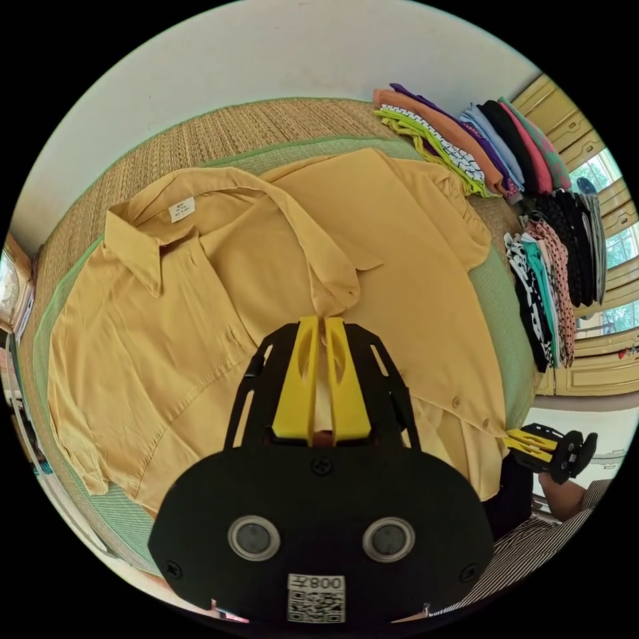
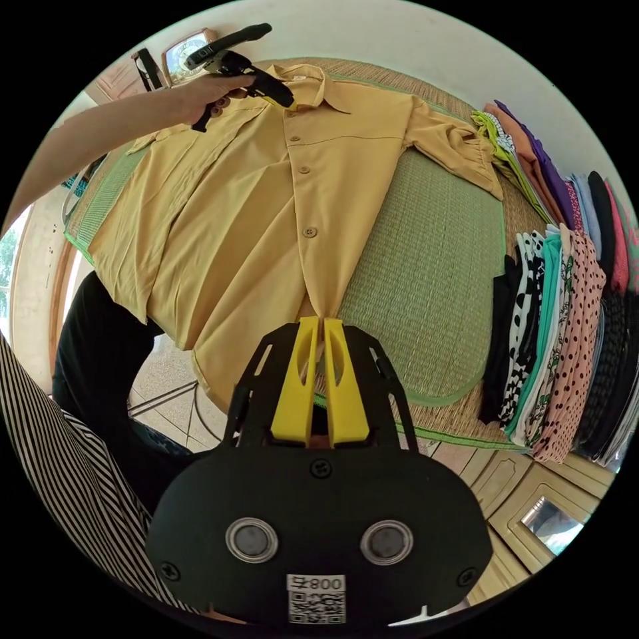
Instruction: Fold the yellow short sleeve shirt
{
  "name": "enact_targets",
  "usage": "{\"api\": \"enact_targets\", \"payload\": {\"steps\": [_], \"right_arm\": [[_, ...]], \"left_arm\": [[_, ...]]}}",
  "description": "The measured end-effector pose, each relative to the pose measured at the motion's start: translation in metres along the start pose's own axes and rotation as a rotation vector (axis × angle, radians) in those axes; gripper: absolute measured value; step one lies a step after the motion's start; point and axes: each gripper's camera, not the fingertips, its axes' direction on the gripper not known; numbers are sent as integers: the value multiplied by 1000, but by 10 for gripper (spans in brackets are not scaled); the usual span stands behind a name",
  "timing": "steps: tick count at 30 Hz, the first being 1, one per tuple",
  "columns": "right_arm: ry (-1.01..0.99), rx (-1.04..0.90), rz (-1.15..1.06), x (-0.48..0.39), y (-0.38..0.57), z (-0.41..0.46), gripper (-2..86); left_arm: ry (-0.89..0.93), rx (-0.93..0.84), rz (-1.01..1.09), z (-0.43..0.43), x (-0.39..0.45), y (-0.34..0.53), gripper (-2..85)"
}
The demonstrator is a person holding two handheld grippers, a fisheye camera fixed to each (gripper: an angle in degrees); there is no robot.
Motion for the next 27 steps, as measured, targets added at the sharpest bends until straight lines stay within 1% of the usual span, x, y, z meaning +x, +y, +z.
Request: {"api": "enact_targets", "payload": {"steps": [5, 9, 12, 16, 20, 24, 27], "right_arm": [[-39, 24, 15, 13, 12, 8, 4], [-103, 87, 4, 22, 18, -8, 2], [-186, 155, -13, 31, 22, -32, 2], [-355, 267, -68, 41, 25, -71, 4], [-496, 340, -129, 49, 20, -98, 5], [-628, 312, -190, 34, 6, -82, 6], [-740, 245, -236, 2, -10, -38, 6]], "left_arm": [[36, 34, 8, -17, 0, -23, 7], [62, 102, 32, -53, -1, -44, 5], [79, 153, 26, -86, -8, -59, 4], [115, 228, 26, -133, -21, -77, 4], [118, 251, 30, -162, -34, -87, 4], [89, 226, 15, -173, -56, -91, 4], [100, 199, -32, -171, -79, -93, 3]]}}
